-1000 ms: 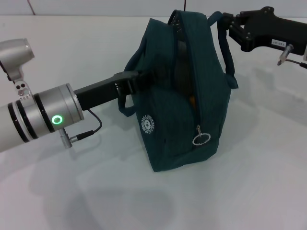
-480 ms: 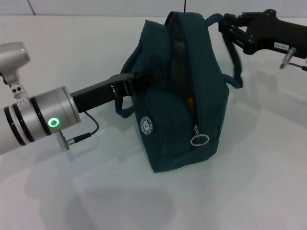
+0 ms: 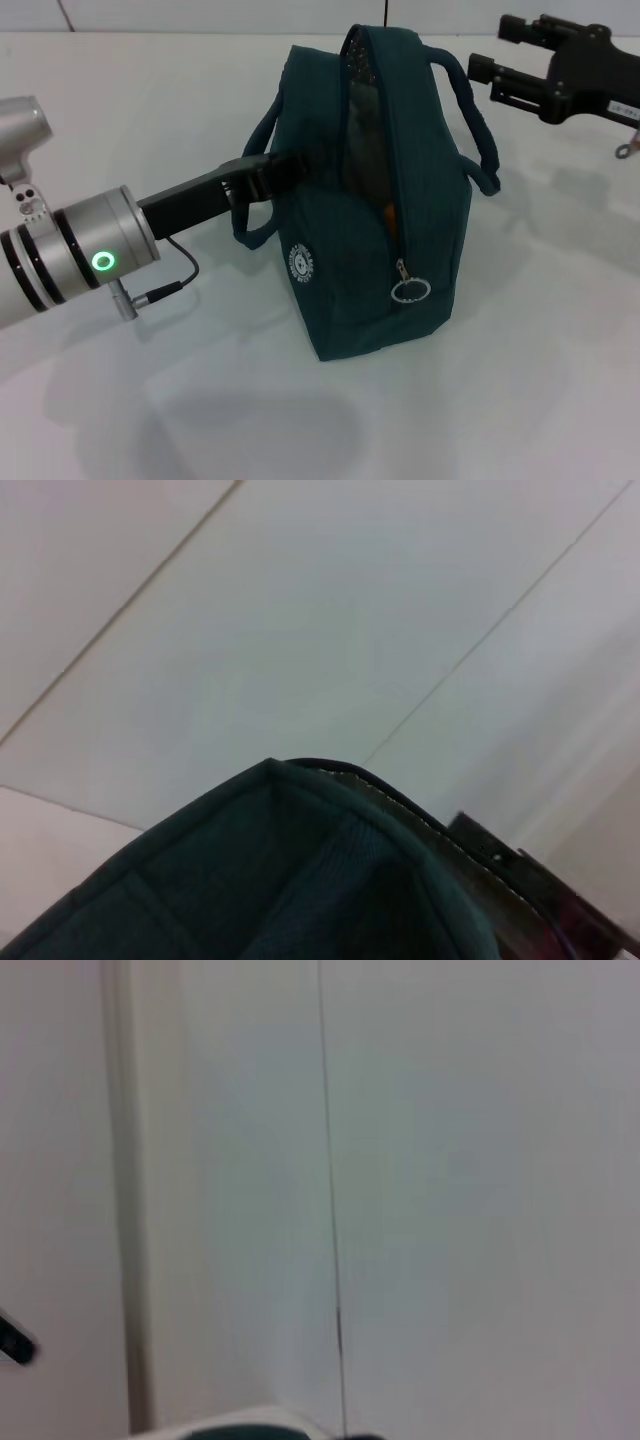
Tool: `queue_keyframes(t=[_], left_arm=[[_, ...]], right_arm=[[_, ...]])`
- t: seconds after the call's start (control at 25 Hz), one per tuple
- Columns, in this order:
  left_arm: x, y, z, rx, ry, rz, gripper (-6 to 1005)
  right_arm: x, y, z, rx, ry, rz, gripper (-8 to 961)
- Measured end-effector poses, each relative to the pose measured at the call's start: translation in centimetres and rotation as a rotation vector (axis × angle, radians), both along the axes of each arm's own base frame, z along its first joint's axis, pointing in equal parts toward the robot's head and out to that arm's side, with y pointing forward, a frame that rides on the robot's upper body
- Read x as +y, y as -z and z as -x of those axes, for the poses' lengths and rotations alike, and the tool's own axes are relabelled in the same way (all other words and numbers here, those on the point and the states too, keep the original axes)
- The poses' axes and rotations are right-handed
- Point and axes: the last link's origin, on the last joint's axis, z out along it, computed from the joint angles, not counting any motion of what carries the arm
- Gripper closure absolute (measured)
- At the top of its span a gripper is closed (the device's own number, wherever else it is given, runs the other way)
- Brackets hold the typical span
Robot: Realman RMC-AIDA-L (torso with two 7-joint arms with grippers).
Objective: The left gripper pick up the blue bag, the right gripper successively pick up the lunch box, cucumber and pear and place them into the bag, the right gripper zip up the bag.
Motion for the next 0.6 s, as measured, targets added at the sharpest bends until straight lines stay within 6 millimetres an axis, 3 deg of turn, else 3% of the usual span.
queue_keyframes(t=[0.04, 0.12, 0.24, 0.36, 0.6], left_arm=[[0.0, 0.0, 0.0, -0.002, -0.001, -0.001, 962], [0.0, 0.0, 0.0, -0.002, -0.002, -0.001, 962], [0.0, 0.0, 0.0, -0.003, -0.002, -0.001, 963], [0.0, 0.0, 0.0, -0.004, -0.002, -0.002, 963], [0.0, -0.1, 0.0, -0.004, -0.003, -0.004, 963]], right_arm=[[-0.3, -0.2, -0.1, 0.010, -0.011, -0.004, 574], [-1.5, -0.6, -0.2, 0.030, -0.056, 0.013, 343], [-2.8, -0.6, -0.2, 0.047, -0.102, 0.055, 238], [-5.4, -0.2, -1.2, 0.063, -0.163, 0.125, 134], [-9.9, 0.6, -3.2, 0.057, -0.240, 0.231, 135]])
